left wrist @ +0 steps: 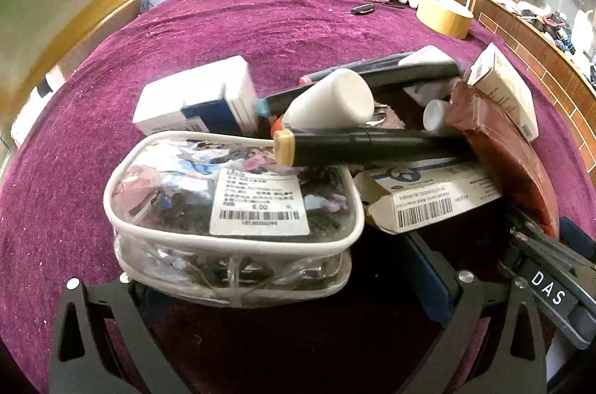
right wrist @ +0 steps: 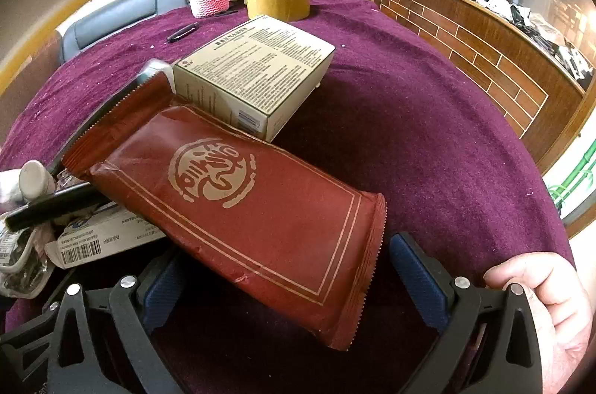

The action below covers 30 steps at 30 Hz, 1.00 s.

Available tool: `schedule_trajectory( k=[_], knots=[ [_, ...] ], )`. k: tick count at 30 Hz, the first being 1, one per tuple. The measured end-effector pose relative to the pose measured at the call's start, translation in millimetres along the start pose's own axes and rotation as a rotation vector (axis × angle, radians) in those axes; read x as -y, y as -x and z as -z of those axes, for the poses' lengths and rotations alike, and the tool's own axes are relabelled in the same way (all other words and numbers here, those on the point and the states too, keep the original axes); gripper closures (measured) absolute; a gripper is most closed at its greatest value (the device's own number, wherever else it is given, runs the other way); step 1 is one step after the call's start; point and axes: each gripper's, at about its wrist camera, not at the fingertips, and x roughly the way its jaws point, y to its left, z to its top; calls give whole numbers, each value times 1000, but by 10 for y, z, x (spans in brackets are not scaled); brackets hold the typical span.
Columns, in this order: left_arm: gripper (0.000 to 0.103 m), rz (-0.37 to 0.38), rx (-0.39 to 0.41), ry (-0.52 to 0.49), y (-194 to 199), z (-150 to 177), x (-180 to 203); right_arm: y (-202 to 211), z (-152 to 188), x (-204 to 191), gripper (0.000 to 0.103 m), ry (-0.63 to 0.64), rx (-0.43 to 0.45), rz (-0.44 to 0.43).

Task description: Organize objects

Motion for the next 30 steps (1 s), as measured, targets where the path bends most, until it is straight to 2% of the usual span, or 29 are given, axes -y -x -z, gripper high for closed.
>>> schedule_trajectory(
  k=[3,8,9,30],
  knots=[
    [0,0,1,0,124,95,-123,-4,-14,-7,0,0,0,0],
    [0,0,1,1,125,94,-121,-4,-14,-7,0,0,0,0],
    [0,-1,1,1,124,198,-103,-4,-12,-9,0,0,0,0],
    [0,-2,0,2,127,211,-113,-20,-36,-1,0,0,0,0]
  ],
)
